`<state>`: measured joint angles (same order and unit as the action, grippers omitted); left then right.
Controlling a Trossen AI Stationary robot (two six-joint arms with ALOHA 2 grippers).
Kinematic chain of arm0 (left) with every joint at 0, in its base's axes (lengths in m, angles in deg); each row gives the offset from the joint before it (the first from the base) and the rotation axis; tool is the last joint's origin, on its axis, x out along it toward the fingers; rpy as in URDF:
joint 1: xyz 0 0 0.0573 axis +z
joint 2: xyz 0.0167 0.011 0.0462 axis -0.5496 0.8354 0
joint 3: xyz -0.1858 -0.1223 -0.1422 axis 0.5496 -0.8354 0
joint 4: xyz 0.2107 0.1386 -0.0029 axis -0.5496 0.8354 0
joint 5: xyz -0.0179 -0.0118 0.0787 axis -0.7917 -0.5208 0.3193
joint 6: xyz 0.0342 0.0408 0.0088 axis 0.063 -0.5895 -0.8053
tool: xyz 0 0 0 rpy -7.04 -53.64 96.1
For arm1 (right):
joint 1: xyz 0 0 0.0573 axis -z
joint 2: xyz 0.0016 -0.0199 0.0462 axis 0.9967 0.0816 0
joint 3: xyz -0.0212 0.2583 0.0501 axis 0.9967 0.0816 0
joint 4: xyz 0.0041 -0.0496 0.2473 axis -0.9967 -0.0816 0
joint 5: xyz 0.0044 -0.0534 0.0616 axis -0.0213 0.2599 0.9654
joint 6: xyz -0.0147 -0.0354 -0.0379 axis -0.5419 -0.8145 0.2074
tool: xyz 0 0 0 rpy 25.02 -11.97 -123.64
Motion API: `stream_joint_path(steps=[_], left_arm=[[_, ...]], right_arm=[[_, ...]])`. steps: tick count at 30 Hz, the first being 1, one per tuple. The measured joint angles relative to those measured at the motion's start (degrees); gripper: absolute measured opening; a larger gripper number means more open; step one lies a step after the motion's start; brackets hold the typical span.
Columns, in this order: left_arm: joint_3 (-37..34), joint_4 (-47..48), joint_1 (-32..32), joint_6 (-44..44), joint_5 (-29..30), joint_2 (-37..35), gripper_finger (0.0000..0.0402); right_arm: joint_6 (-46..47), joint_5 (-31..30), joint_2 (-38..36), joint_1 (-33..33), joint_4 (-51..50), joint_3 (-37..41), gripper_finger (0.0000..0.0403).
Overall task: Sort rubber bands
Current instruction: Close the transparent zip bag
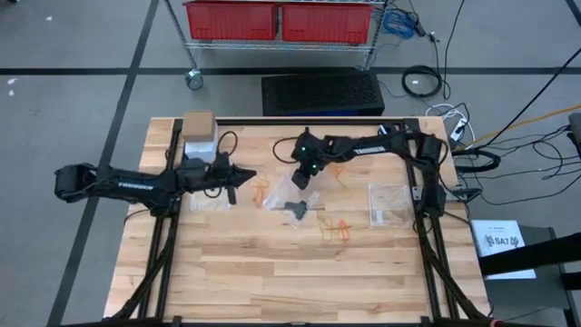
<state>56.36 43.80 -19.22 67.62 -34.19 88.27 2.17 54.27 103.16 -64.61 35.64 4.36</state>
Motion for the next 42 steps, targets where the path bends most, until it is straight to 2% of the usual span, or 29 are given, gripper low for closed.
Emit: stream_joint_path(steps=[11, 14, 18, 19, 23, 25, 30, 35, 42], left_arm=[[-2.98, -3.46, 0.82, 2.45, -0.87, 0.00, 0.0002], [-2.98, -5.15, 0.80, 2.52, -0.93, -0.02, 0.0002], [-2.98, -8.36, 0.83, 2.91, -0.56, 0.00, 0.0002], [-3.00, -9.23, 0.87, 2.68, -0.36, 0.00, 0.0002], [-3.22, -12.13, 0.93, 1.88, 1.27, 0.00, 0.0002], [-3.22, -12.92, 0.93, 1.50, 1.33, 0.00, 0.0002], [-3.22, -14.25, 0.93, 0.83, 1.23, 0.00, 0.0002], [-3.22, -19.66, 0.93, -1.21, 0.18, 0.00, 0.0006], [-2.88, -22.74, 0.93, -4.67, 1.10, 0.00, 0.0065]], right_arm=[[2.49, 0.96, 2.90, -0.48, 3.11, -0.15, 0.0177], [2.34, 0.54, 3.56, -1.16, 5.64, -0.15, 0.0135], [0.14, 1.22, 3.80, -2.12, 6.73, -0.03, 0.0032], [-0.41, 1.43, 3.80, -2.38, 6.76, 0.00, 0.0017], [-0.91, 1.02, 2.57, -3.35, 6.88, 0.00, 0.0005], [-1.44, -2.36, 0.73, -3.90, 7.01, -0.02, 0.0002], [-2.37, -6.56, -5.93, -5.38, 6.91, -0.04, 0.0001], [-4.21, -13.95, -14.40, -7.30, 5.67, -0.15, 0.0000], [-6.95, -23.03, -24.15, -10.04, 4.70, -0.16, 0.0000]])
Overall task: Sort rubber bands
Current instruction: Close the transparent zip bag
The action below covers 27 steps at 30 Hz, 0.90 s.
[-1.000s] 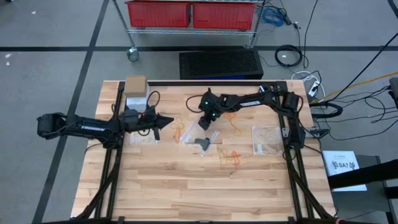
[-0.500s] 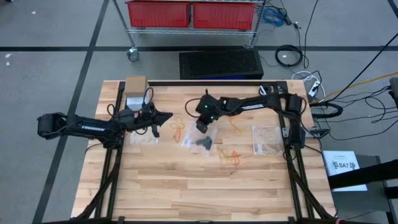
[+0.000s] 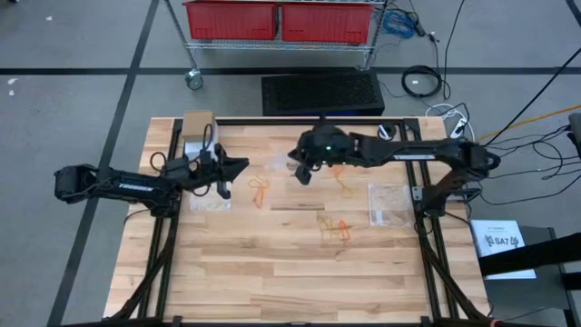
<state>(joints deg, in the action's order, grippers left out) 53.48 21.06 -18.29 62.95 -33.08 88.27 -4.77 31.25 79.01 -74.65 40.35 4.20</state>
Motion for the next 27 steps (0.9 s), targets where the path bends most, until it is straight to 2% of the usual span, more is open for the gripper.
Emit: stream_joint_path(steps=[7, 11, 16, 20, 24, 27], left_arm=[[0.16, 0.73, 0.00, -0.54, 1.60, 0.07, 0.0147], [0.16, 1.35, -0.11, -2.47, 1.60, 0.84, 0.0174], [0.14, 0.81, -0.13, -2.43, 1.60, 2.59, 0.0180], [0.14, -4.02, -0.11, -1.99, 1.71, 2.89, 0.0180], [0.16, -5.48, -0.11, -2.79, 6.09, 2.86, 0.0180], [0.16, -5.38, -0.04, -2.59, 6.73, 3.59, 0.0180]], right_arm=[[-3.03, -6.36, -5.39, -2.30, 2.44, -0.01, 0.0000], [-4.66, -7.90, -7.20, -2.87, 5.48, -0.01, 0.0000], [-6.88, -7.76, -8.89, -2.92, 9.68, -0.01, 0.0000], [-7.57, -7.50, -9.13, -2.92, 10.86, -0.01, 0.0000], [-7.59, -7.29, -9.13, -2.92, 11.47, -0.01, 0.0000], [-7.60, -7.20, -9.10, -2.92, 11.95, -0.01, 0.0000]])
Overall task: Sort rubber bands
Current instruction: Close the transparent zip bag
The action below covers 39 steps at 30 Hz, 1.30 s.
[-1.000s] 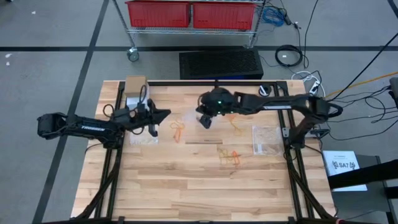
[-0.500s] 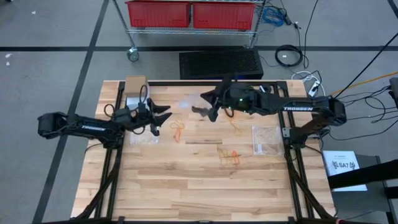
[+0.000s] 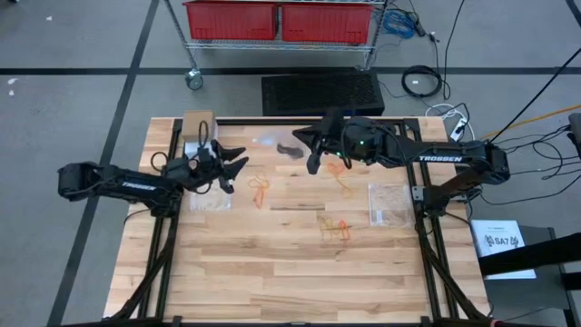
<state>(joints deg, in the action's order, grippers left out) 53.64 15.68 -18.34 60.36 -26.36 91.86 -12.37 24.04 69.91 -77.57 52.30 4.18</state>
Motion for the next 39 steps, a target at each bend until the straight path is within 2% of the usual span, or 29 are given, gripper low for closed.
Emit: stream_joint_path(steps=[4, 9, 14, 27, 36, 39], left_arm=[[0.31, -1.50, 0.00, 0.11, -0.19, 1.16, 0.0180], [3.89, -1.35, -0.01, -1.06, -3.36, 3.07, 0.0180], [6.48, -1.53, 0.04, -1.89, -3.80, 5.31, 0.0180], [6.68, -1.32, 0.44, -2.88, -3.16, 6.65, 0.0180], [6.66, -6.22, 0.42, -3.47, -7.21, 6.46, 0.0179], [6.66, -5.88, 0.42, -4.07, -7.31, 6.48, 0.0164]], right_arm=[[-0.01, 0.87, 0.00, 0.00, 0.78, 0.00, 0.0000], [-0.63, 1.62, 0.02, -0.82, 2.72, 0.00, 0.0000], [-1.15, 1.66, 0.02, -2.00, 3.23, 0.00, 0.0000], [-2.52, 1.62, 0.02, -3.17, 3.37, 0.00, 0.0000], [-2.78, 1.62, 0.02, -3.37, 3.34, 0.00, 0.0000], [-2.78, 1.62, 0.02, -3.37, 3.34, 0.00, 0.0000]])
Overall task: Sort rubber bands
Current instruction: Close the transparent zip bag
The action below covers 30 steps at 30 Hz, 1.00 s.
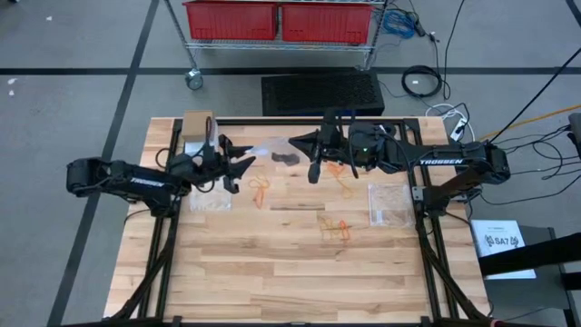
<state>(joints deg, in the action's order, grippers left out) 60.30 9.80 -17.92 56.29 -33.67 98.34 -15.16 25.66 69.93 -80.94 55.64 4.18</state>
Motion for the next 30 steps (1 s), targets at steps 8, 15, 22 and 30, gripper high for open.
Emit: stream_joint_path(steps=[8, 15, 22, 30], left_arm=[[0.00, 0.21, 0.00, -2.05, -1.03, -0.01, 0.0049], [-0.02, 0.57, 0.00, -3.54, -2.71, -0.01, 0.0005], [-0.02, 9.29, -0.01, -3.84, -5.40, -0.01, 0.0003], [-0.02, 22.19, -0.02, -5.03, -8.57, 0.01, 0.0001]], right_arm=[[0.19, -0.04, 0.00, 0.00, 0.32, 0.00, 0.0000], [1.79, -0.12, 0.00, -0.15, -3.48, 0.00, 0.0004], [1.97, -0.52, 0.00, 0.34, -13.98, 0.00, 0.0068], [5.16, 0.15, 0.00, 1.64, -25.62, 0.00, 0.0149]])
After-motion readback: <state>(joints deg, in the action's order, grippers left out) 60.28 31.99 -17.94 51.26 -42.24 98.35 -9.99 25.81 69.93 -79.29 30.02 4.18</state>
